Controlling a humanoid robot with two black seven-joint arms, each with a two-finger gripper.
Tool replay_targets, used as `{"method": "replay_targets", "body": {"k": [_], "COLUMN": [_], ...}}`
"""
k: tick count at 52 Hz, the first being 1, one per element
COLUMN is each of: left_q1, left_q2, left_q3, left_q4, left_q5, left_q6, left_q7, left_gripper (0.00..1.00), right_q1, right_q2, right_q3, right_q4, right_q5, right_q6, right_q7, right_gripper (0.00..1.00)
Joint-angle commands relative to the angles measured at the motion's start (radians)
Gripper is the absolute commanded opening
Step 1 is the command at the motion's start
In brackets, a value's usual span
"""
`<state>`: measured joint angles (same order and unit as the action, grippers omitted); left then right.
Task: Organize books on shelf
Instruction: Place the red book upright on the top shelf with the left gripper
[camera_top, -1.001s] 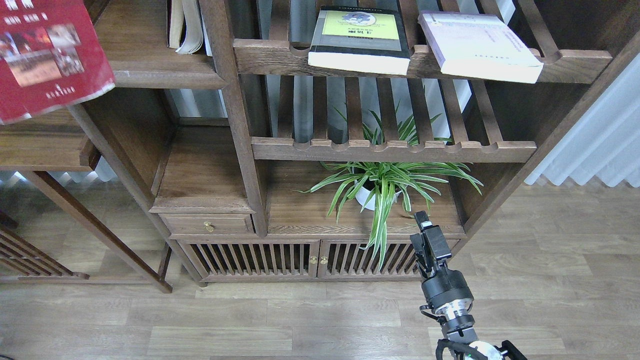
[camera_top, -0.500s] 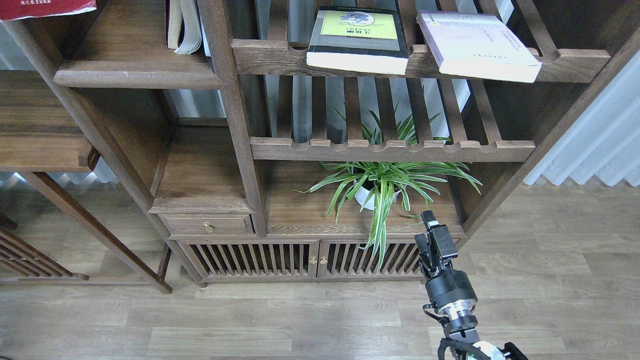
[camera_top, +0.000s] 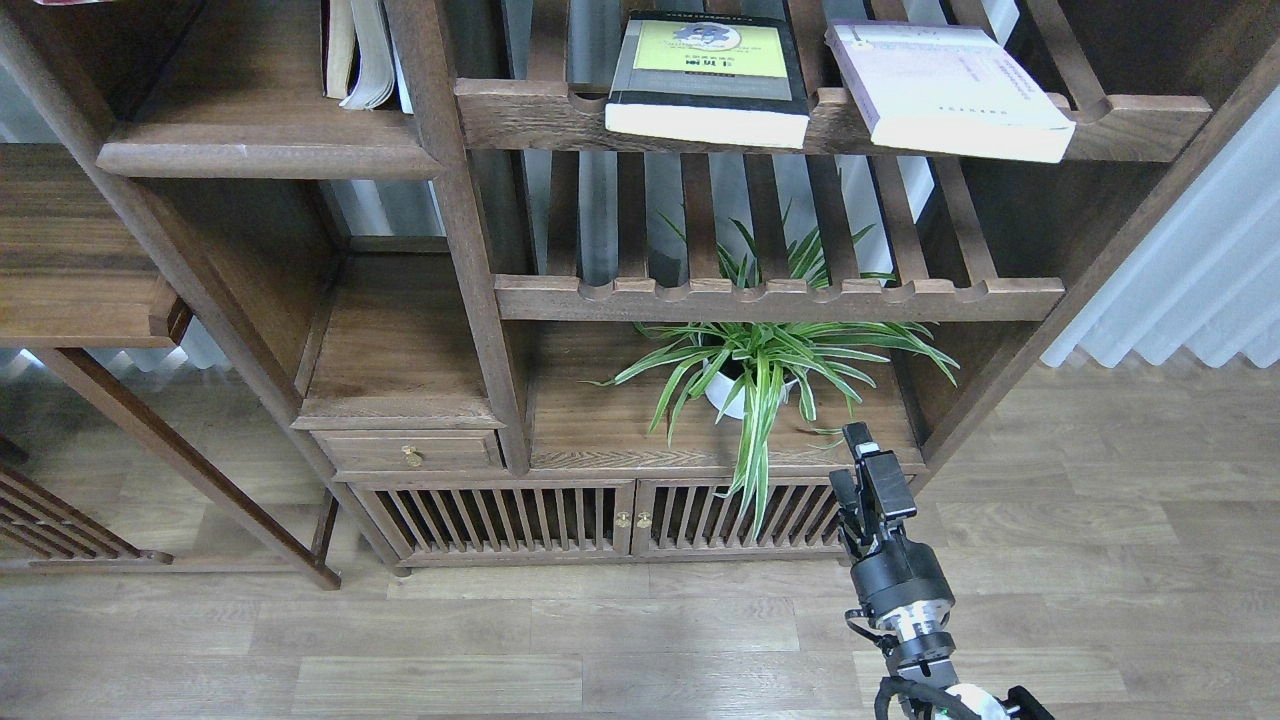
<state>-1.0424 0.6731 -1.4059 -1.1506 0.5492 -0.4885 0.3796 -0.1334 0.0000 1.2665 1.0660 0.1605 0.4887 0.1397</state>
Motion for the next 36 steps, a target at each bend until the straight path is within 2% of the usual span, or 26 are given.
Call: {"method": "replay_targets", "body": {"k": [1,17,36], "left_q1": [0.001,-0.021,-0.103], "left_q2": [0.006,-0.024,-0.129], "left_q3": [-0.007,0.005,0.019], "left_q4": [0.017,0.089,0.203], "left_q5": [-0.002,0.003,0.025], "left_q6": [0.0,0.0,0.0], "left_q7": [0.001,0.002,-0.005], "left_gripper": [0.05,0.05,0.05], "right_q1": [-0.003,-0.028,-0.026], "right_q2": [0.0,0.0,0.0], "right_q3": [0.004,0.005,-0.009], "right_q4": [0.0,0.002,0.002], "right_q5": [0.001,0.001,0.002], "right_q6": [0.0,0.0,0.0], "right_q7": [0.0,0.0,0.0], "right_gripper": [0.99,0.99,0.99]}}
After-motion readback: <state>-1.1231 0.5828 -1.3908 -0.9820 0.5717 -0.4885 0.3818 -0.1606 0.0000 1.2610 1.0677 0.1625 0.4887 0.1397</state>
